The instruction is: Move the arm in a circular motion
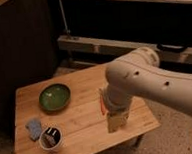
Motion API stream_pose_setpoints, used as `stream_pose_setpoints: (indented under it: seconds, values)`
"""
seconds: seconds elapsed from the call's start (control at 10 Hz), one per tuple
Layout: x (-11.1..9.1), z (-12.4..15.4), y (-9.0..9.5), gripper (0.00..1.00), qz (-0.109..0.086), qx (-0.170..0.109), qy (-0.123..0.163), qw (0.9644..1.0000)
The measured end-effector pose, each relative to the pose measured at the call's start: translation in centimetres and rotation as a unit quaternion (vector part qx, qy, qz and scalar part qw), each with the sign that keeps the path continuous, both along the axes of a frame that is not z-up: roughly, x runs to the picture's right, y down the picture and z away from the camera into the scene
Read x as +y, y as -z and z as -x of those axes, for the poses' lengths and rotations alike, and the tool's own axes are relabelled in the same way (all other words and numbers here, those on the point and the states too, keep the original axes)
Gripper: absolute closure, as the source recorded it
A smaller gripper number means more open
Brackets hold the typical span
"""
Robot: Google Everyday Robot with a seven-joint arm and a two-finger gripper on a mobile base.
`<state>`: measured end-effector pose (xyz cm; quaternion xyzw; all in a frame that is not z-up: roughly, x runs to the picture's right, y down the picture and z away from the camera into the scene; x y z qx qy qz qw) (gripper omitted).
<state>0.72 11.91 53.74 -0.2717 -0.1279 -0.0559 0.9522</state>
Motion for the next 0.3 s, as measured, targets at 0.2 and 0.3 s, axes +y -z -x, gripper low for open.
stream_pose_setpoints:
  seconds: [0.2,0.3]
  values:
    - [0.8,6.6,-0.1,0.2,0.007,-0.037,0.046,0.9982]
    - [0.9,8.5,-0.2,0.2,0.006,-0.047,0.058,0.9972]
